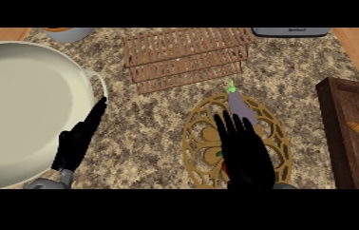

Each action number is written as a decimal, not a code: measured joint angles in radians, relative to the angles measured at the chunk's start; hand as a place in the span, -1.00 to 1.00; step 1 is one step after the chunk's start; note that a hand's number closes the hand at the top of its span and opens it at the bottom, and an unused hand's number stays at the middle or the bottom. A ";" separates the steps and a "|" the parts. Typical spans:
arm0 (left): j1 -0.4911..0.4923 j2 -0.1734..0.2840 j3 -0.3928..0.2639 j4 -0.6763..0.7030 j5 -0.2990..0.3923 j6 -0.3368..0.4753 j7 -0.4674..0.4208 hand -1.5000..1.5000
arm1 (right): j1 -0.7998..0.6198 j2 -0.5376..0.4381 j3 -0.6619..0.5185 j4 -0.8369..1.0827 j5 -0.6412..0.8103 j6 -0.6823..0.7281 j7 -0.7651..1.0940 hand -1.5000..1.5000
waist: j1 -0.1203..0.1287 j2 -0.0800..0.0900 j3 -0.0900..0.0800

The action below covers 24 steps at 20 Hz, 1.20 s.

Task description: Pick the bell pepper from the placemat and place it in the tiered shelf

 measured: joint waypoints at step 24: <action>0.003 -0.048 0.063 0.035 -0.058 -0.055 0.025 0.00 | 0.103 0.105 -0.099 0.165 0.235 0.085 -0.167 1.00 | 0.001 -0.008 -0.011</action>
